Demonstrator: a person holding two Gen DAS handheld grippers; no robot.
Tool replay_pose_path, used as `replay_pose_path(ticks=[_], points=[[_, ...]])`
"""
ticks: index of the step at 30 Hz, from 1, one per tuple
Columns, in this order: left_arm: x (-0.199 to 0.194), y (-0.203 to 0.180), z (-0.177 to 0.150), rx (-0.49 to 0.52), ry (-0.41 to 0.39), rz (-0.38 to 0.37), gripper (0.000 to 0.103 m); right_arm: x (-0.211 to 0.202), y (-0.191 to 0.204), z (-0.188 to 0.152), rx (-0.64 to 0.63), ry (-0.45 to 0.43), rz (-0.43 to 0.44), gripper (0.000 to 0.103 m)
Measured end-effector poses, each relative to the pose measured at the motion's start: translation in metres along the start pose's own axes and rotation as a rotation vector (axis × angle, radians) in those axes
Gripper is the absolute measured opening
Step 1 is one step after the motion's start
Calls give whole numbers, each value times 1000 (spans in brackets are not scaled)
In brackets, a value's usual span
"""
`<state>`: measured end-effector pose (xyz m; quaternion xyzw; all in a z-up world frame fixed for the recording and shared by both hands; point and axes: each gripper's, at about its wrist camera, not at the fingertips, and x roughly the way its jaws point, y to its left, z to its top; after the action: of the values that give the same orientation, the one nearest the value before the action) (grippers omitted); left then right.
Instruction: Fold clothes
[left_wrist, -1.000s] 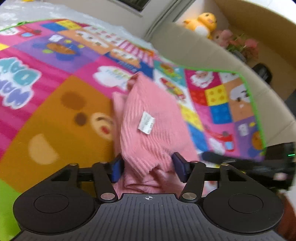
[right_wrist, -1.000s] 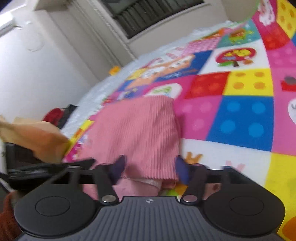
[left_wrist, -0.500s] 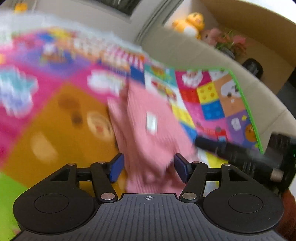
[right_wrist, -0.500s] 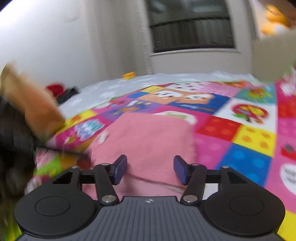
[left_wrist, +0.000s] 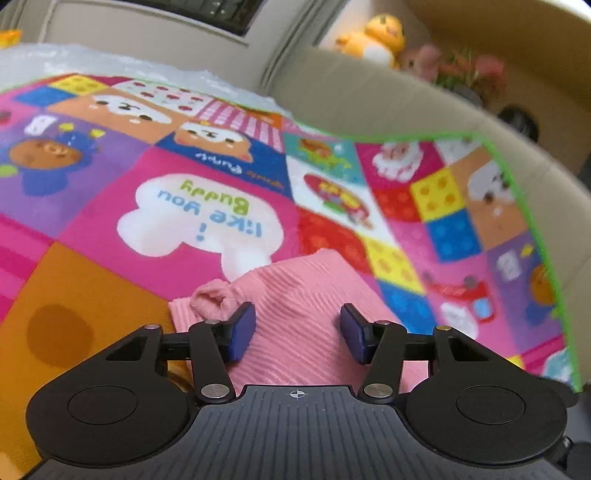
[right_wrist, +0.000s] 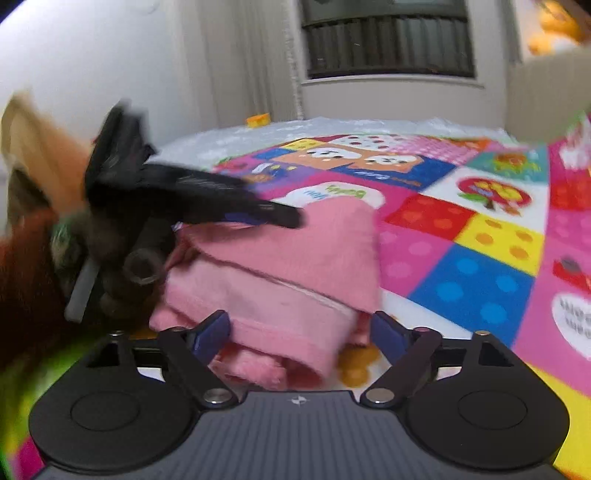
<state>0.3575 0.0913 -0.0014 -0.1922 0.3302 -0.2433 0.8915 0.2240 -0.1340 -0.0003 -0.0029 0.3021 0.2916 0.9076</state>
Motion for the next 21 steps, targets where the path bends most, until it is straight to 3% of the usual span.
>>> replay_pose_path(ticks=[2, 4, 6, 8, 11, 12, 13, 14, 15, 21], points=[[-22, 1, -1, -34, -27, 15, 66, -5, -18, 3, 100, -4, 11, 88], [-48, 0, -8, -44, -41, 39, 86, -7, -39, 3, 241, -9, 43, 88], [-68, -1, -20, -67, -36, 49, 88, -7, -59, 2, 383, -17, 78, 88], [-78, 1, -35, -123, -1, 31, 88, -3, -67, -2, 443, -20, 86, 88], [-77, 1, -60, -185, 64, -1, 81, 12, -59, -5, 412, 9, 64, 88], [-73, -1, -66, -169, 69, 5, 75, 15, -53, -5, 376, 15, 56, 85], [-69, -2, -68, -147, 64, 10, 67, 17, -46, -5, 334, 18, 55, 80], [-66, -3, -68, -129, 59, 12, 63, 19, -41, -4, 298, 27, 66, 66], [-63, -3, -68, -110, 54, 13, 58, 22, -36, -2, 273, 40, 84, 63], [-36, 11, -43, -76, 26, 17, 50, 60, -41, 26, 192, 45, 60, 60]])
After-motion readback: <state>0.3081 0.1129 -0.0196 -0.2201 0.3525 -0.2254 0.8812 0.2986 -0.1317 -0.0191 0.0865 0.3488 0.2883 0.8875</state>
